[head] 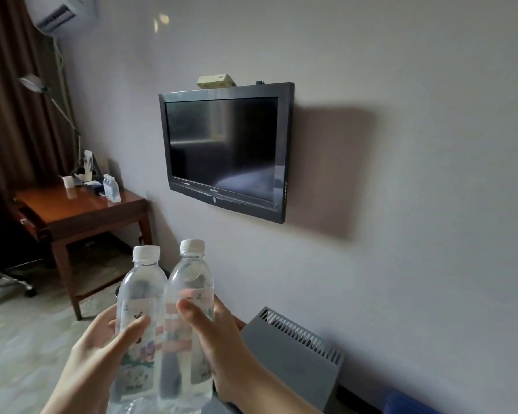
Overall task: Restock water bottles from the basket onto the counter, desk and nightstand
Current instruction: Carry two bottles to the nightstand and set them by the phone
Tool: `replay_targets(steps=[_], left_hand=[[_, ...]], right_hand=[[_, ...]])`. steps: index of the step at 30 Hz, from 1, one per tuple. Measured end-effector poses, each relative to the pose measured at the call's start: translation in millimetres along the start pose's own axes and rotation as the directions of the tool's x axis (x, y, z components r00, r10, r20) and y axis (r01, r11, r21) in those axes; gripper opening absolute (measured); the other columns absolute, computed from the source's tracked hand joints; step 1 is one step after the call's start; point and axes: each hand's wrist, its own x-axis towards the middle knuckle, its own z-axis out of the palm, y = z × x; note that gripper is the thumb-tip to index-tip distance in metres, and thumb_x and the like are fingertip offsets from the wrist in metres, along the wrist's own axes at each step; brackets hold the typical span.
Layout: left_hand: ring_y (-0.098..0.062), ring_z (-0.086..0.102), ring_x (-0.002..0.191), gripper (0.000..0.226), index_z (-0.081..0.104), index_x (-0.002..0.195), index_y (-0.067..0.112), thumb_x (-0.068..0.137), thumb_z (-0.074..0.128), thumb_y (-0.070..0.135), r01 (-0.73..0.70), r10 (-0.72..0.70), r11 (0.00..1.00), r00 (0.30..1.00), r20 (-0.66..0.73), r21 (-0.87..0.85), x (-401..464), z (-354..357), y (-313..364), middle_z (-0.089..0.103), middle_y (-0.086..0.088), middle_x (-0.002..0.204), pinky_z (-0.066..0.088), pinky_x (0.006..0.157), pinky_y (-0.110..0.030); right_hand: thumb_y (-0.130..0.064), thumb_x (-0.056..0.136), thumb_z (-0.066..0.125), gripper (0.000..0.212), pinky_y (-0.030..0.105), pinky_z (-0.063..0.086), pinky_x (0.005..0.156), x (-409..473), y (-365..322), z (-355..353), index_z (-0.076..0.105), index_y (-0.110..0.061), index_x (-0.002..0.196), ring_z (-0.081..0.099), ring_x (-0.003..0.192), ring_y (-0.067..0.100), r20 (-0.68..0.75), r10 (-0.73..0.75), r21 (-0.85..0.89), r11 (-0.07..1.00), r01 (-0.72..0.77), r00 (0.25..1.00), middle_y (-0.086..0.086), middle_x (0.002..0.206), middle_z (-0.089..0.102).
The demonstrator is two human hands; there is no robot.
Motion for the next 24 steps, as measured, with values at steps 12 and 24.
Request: replay_targets(steps=[12, 24], left_hand=[[-0.024, 0.06, 0.092, 0.087, 0.063, 0.106, 0.023, 0.024, 0.069, 0.054, 0.03, -0.021, 0.995, 0.994, -0.107, 0.09, 55, -73, -21, 0.068, -0.005, 0.097, 0.042, 0.087, -0.038], [-0.025, 0.067, 0.087, 0.1, 0.065, 0.095, 0.03, 0.003, 0.082, 0.063, 0.026, -0.022, 0.999, 0.984, -0.176, 0.02, 163, -141, -30, 0.071, -0.008, 0.096, 0.049, 0.068, -0.034]], right_hand=[[-0.055, 0.072, 0.067, 0.054, 0.038, 0.053, 0.092, 71, 35, 51, 0.061, -0.02, 0.112, 0.065, 0.106, 0.027, 0.011, -0.018, -0.134, 0.991, 0.019, 1.0, 0.012, 0.109, 0.068], [-0.046, 0.078, 0.068, 0.059, 0.043, 0.051, 0.095, 204, 66, 89, 0.052, -0.013, 0.124, 0.064, 0.109, 0.029, 0.187, 0.042, -0.02, 0.999, -0.039, 0.981, 0.018, 0.12, 0.063]])
